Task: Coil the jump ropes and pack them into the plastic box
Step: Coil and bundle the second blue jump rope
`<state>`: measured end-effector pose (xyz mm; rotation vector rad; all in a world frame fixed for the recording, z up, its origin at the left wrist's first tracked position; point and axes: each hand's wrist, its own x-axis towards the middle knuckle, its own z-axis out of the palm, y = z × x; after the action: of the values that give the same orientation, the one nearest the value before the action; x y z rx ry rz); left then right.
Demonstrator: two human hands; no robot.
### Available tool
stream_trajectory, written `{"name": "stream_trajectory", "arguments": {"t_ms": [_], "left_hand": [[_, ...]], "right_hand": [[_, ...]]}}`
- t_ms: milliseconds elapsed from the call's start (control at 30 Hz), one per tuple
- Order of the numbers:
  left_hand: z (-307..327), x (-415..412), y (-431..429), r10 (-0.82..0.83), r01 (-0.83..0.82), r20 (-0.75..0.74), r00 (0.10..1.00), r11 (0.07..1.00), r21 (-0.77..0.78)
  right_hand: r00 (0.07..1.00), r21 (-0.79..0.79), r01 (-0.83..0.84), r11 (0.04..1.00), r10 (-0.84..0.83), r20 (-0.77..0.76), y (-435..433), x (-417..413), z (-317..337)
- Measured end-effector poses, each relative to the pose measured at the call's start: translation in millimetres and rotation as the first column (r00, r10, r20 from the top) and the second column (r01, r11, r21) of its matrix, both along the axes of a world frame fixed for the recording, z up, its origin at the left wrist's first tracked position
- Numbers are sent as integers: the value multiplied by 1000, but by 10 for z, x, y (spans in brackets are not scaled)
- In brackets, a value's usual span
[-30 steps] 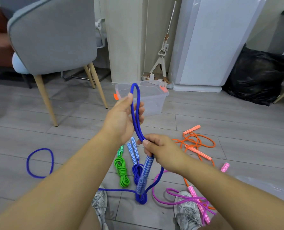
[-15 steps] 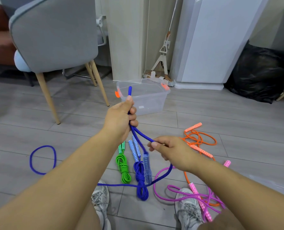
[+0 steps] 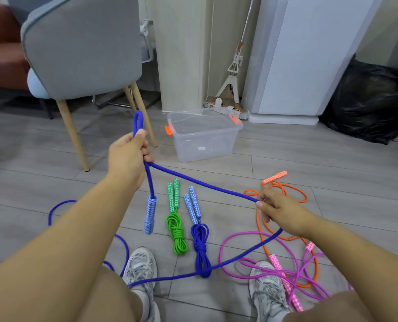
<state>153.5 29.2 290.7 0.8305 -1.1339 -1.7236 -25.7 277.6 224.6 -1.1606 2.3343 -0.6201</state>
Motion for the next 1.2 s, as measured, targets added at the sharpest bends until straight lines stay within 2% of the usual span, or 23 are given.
{"name": "stream_trajectory", "arguments": {"t_ms": [133, 267, 367, 467, 633, 767, 900, 1067, 1200], "left_hand": [[-52, -29, 89, -99, 111, 121, 988, 990, -92], [-103, -113, 276, -235, 281, 264, 936, 947, -155], [-104, -177, 469, -398, 447, 300, 867, 887, -116], [-97, -221, 629, -480, 545, 355, 802, 831, -108], [-113, -268, 749, -518, 574, 357, 777, 816, -67], [-125, -305, 775, -509, 541, 297, 808, 840, -32], [-147, -343, 755, -467, 493, 291, 835, 870, -20], [-121, -330, 753, -493, 503, 288, 821, 863, 41], [-127, -268, 651, -517, 562, 339, 786, 826, -44]], "right_hand": [[995, -90, -81, 993, 76, -63, -121, 165, 190], [988, -262, -148, 954, 156, 8, -234, 425, 507], [987, -404, -82, 911, 130, 92, -327, 534, 624], [990, -476, 32, 879, 37, 135, -444, 547, 649], [979, -542, 184, 820, -101, 179, -611, 525, 645], [965, -577, 247, 778, -140, 223, -709, 558, 640], [965, -582, 248, 775, -147, 215, -763, 569, 651], [977, -571, 202, 796, -127, 169, -741, 542, 655], [983, -528, 156, 835, -78, 167, -630, 484, 677]]}}
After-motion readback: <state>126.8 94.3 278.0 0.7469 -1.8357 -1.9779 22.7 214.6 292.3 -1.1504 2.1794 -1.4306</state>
